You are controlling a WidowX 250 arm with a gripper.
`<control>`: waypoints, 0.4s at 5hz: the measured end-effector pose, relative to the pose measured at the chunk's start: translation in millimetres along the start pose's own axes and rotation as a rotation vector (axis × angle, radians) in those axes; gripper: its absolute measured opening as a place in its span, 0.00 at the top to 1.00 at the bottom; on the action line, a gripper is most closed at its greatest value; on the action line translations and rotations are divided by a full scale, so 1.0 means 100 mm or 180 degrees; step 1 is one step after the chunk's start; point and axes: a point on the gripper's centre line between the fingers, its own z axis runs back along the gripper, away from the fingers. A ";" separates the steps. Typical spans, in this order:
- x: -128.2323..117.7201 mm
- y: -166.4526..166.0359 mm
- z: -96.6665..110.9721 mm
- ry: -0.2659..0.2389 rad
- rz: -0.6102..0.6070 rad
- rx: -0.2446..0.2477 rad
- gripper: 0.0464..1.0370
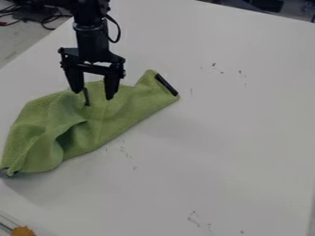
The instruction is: Unfold cloth from left to right
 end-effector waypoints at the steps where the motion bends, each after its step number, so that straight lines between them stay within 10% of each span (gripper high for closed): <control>1: -0.02 0.10 -0.10 -0.0002 0.0089 -0.0035 0.04; 2: -0.01 0.20 -0.12 -0.0050 0.0140 -0.0035 0.04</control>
